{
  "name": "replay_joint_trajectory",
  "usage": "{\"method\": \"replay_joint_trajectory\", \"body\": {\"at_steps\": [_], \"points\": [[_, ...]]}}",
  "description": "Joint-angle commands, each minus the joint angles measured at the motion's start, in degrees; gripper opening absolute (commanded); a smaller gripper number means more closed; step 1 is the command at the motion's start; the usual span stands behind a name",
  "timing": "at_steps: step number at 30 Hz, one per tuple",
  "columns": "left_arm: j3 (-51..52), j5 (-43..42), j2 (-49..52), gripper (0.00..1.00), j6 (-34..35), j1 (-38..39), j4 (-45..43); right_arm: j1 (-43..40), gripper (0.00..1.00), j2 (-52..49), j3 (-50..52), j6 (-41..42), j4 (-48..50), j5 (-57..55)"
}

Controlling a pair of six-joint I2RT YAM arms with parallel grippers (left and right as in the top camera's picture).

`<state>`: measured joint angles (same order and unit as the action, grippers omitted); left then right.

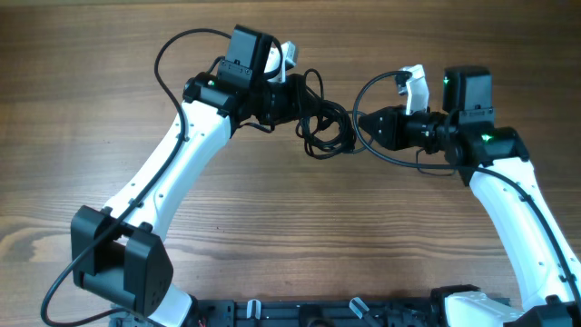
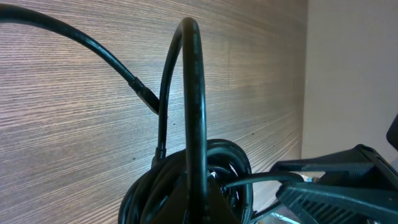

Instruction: Untangle cables

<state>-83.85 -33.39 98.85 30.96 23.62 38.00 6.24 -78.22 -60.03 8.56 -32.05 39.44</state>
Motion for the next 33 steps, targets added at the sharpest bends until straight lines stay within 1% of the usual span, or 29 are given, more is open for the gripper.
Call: {"method": "replay_joint_trajectory", "body": {"at_steps": [1, 3, 6, 10, 15, 17, 19, 20, 22, 23, 27, 29, 32, 33], "points": [[-0.59, -0.94, -0.48, 0.04, 1.29, -0.11, -0.48, 0.33, 0.13, -0.33, -0.28, 0.13, 1.33, 1.20], [-0.59, 0.42, -0.48, 0.04, 1.53, -0.11, -0.46, 0.28, 0.09, 0.11, -0.31, 2.49, 2.78, 1.20], [-0.59, 1.77, -0.48, 0.04, 2.80, -0.11, -0.46, 0.28, 0.06, 2.08, -0.68, 4.74, 4.44, 1.79], [-0.59, 1.77, -0.48, 0.04, 2.80, -0.11, -0.46, -0.09, 0.06, 8.59, -0.94, 5.16, 4.33, 1.79], [-0.59, 1.75, -0.48, 0.04, 2.97, -0.11, -0.46, -4.50, 0.06, 16.59, -0.94, 7.19, 1.70, 0.76], [-0.59, 1.75, -0.48, 0.04, 2.97, -0.11, -0.46, -6.56, 0.06, 19.30, -0.94, 11.21, -1.11, -3.69], [-0.59, 1.75, -0.48, 0.04, 3.04, -0.11, -0.46, -7.65, 0.06, 20.48, -0.94, 19.04, -6.64, -13.60], [-0.59, 1.77, -0.48, 0.04, 3.56, -0.11, -0.46, -7.78, 0.06, 20.46, -0.92, 21.51, -8.85, -17.29], [-0.59, 1.73, -0.48, 0.04, 4.74, -0.09, -0.83, -7.76, 0.06, 19.37, -0.44, 24.81, -13.51, -23.74], [-0.59, 1.70, -0.48, 0.04, 4.74, 0.04, -1.16, -7.76, 0.06, 18.25, 0.00, 25.68, -14.99, -24.90], [-0.59, 1.27, -0.48, 0.04, 5.57, 0.39, -2.99, -7.76, 0.06, 9.38, 1.51, 26.14, -17.59, -24.20], [-0.59, 1.25, -0.48, 0.04, 5.92, 0.39, -3.76, -7.72, 0.06, 4.68, 1.51, 25.79, -17.70, -20.81], [-0.59, 0.52, -0.48, 0.04, 6.45, 0.39, -5.38, -7.69, 0.06, -3.06, 1.53, 22.05, -15.43, -12.74], [-0.59, 0.17, -0.48, 0.04, 7.72, 0.39, -6.64, -7.69, 0.06, -6.05, 1.51, 19.47, -13.90, -8.17]]}}
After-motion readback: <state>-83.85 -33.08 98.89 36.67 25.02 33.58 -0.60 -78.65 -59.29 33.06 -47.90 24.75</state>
